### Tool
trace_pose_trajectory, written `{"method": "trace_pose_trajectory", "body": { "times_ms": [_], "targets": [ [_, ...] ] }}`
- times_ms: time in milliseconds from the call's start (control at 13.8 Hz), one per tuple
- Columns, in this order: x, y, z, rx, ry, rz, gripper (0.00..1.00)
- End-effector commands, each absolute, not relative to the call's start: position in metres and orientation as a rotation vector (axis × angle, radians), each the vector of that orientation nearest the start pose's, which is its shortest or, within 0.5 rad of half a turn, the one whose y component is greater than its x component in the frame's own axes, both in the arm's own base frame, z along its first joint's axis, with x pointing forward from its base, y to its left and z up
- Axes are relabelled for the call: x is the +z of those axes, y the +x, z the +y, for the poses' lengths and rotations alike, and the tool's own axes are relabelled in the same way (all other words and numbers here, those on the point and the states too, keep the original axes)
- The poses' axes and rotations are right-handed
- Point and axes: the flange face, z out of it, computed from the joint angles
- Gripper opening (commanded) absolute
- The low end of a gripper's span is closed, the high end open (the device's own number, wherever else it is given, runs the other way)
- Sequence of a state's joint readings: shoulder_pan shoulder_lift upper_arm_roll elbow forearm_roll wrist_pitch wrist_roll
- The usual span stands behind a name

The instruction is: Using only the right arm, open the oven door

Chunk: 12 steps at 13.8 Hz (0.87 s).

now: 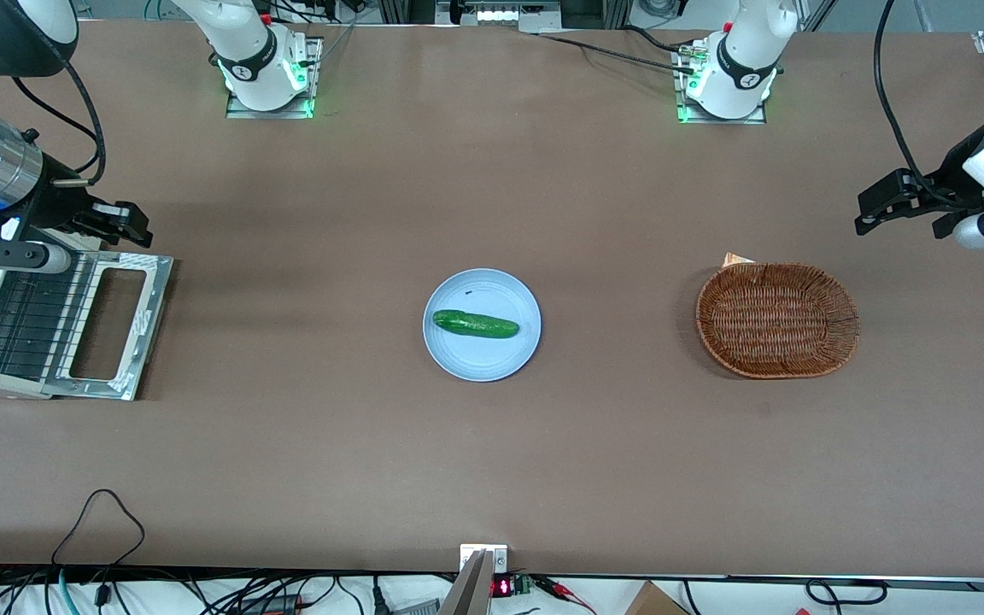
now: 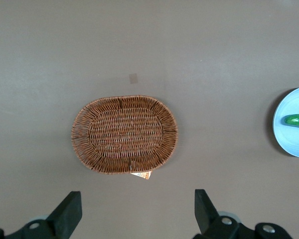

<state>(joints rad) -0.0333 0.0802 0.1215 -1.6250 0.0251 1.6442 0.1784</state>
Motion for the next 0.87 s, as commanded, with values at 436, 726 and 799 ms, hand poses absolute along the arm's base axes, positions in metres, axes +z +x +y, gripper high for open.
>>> {"method": "trace_pose_trajectory", "body": {
  "times_ms": [436, 726, 799],
  "targets": [
    [0.5647, 0.5801, 0.0506, 0.081, -3.102, 0.141, 1.00],
    [0.5638, 0.5805, 0.0505, 0.083, -3.103, 0.136, 1.00],
    [0.5646, 0.5806, 0.0505, 0.080, -3.103, 0.136, 1.00]
  ]
}}
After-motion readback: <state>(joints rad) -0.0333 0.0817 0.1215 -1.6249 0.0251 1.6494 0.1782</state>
